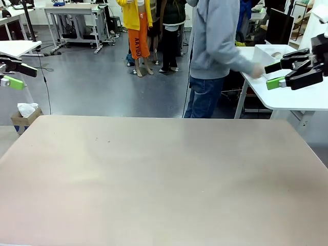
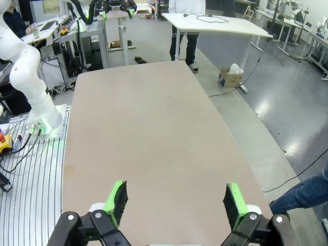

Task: Stack the cups and store them in the basket.
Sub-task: Place the stack of Reusable plastic cups into the Pantry Basket.

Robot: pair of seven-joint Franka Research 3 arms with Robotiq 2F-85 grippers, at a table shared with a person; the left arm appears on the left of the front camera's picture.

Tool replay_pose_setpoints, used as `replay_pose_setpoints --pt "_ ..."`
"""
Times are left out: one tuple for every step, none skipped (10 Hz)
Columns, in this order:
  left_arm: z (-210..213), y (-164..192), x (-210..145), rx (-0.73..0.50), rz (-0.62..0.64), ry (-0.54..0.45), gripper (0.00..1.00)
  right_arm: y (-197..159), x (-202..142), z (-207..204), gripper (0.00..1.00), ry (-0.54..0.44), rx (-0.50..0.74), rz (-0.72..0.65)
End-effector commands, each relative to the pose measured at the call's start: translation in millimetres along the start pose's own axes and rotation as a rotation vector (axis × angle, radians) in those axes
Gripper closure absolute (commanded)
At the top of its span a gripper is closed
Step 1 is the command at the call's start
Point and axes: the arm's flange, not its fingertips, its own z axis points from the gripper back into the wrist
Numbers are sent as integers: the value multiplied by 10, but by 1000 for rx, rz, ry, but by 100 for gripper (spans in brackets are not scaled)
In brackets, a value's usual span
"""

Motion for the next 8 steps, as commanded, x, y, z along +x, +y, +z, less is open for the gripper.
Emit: replay_pose_setpoints --pt "-2 -19 32 -3 1 -9 0 10 32 2 0 -24 0 -4" --pt "-2 -19 32 -3 1 -9 0 10 32 2 0 -24 0 -4" --pt "-2 -19 32 -3 1 -9 0 10 32 2 0 -24 0 -4" --pt "-2 -19 32 -3 1 -9 0 10 32 2 0 -24 0 -4" --pt "-2 -19 32 -3 1 -9 0 10 32 2 0 -24 0 -4" --pt "-2 -19 32 -3 1 -9 0 10 32 2 0 -24 0 -4" --pt "-2 -19 32 -3 1 -9 0 10 32 2 0 -24 0 -4" --pt "-2 -19 32 -3 1 -9 0 10 32 2 0 -24 0 -4"
